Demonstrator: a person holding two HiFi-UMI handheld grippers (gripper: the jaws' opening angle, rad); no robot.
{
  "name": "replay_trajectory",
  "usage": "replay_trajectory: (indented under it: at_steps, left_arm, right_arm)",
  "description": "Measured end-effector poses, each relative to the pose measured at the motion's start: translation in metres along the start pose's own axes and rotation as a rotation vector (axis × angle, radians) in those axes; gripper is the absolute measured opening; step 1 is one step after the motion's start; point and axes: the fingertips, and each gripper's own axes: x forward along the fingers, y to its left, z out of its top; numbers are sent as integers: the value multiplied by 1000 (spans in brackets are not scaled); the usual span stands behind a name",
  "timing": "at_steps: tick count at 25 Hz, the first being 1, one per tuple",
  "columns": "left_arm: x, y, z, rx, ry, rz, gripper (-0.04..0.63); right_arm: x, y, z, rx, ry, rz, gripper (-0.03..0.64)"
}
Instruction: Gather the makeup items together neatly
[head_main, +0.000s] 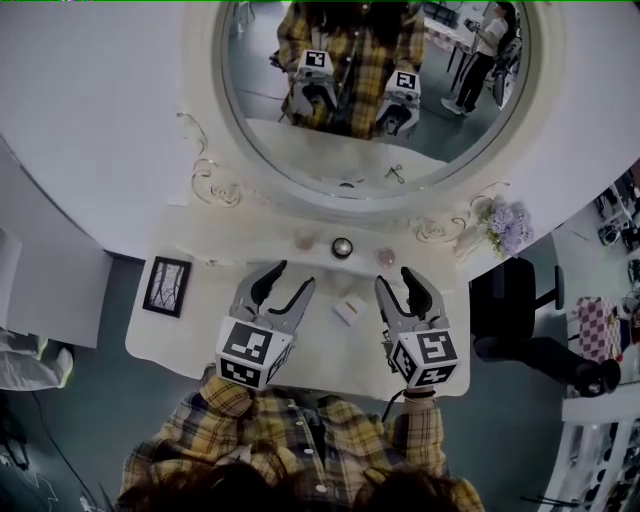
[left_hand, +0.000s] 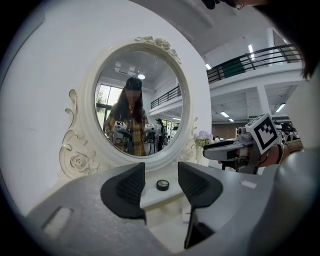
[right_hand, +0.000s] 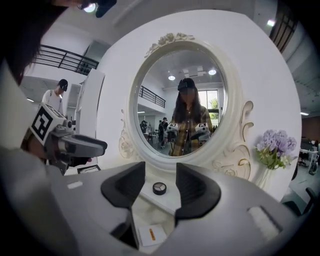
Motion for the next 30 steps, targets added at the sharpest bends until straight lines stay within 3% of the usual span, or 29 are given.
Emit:
replay_trajectory:
  at_steps: [6,16,20,30]
  left_arm:
    - [-14,-2,15,-1,-53,-3,132]
    - [-26,0,2,-13,-40,17,36]
    - [-27,3,1,-17,-46,20,-5]
    - [-28,7,-4,-18,-41,28,-6]
  right_arm:
    - [-21,10,16,37,-77,-10,119]
    - [-37,18,3,97,-110,-1,9]
    - [-35,22,1,97,-117,7,5]
    - [-35,19,-10,116,-96,2,5]
